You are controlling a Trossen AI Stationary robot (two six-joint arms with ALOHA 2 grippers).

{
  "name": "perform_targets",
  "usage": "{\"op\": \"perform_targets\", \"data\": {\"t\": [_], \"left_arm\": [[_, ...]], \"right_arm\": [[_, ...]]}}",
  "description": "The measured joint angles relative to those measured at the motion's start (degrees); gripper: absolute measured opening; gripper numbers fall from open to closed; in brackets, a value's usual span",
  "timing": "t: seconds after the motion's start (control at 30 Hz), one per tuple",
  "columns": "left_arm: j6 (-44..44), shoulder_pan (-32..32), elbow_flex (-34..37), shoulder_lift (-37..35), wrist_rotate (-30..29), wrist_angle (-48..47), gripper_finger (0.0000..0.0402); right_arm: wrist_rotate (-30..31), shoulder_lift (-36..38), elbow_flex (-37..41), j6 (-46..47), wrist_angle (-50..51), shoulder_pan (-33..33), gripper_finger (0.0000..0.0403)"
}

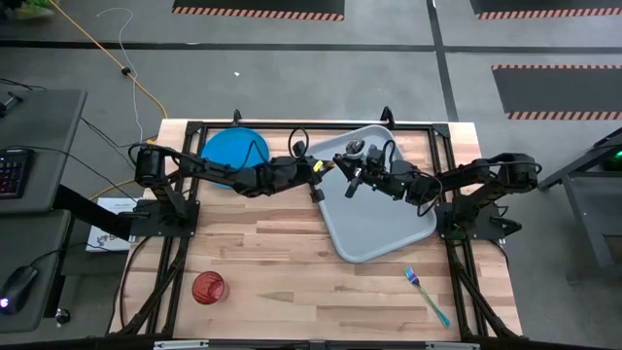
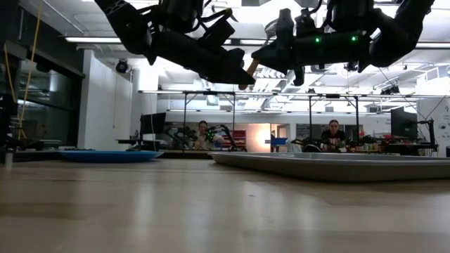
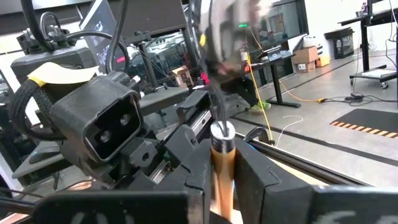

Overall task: Pick and place plate/cup/fork/spoon on tray
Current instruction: Put the yellow spoon on the gray serving tray

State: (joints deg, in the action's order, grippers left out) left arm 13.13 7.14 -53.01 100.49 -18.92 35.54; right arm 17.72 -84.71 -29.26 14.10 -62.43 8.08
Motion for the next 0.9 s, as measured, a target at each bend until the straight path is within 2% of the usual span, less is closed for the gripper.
{"op": "perform_targets", "data": {"t": [0.13, 0.37, 0.7, 0.9], "left_arm": [[0.5, 0.0, 0.0, 0.0, 0.0, -0.5, 0.0029], [1.1, 0.0, -0.1, 0.0, -0.1, -1.7, 0.0027], [5.1, 0.0, -0.1, -0.3, -7.1, -5.0, 0.0025], [9.0, 0.0, 0.0, -1.2, -16.0, -8.2, 0.0024]], "right_arm": [[-0.2, 0.0, 0.0, -1.0, 0.1, 0.0, 0.0053], [-0.3, 0.0, 0.0, -1.0, -0.2, 0.0, 0.0071], [-0.2, 0.0, 0.0, -1.1, 0.4, 0.2, 0.0124], [1.4, 0.8, 0.0, -1.6, 3.6, 0.2, 0.0168]]}}
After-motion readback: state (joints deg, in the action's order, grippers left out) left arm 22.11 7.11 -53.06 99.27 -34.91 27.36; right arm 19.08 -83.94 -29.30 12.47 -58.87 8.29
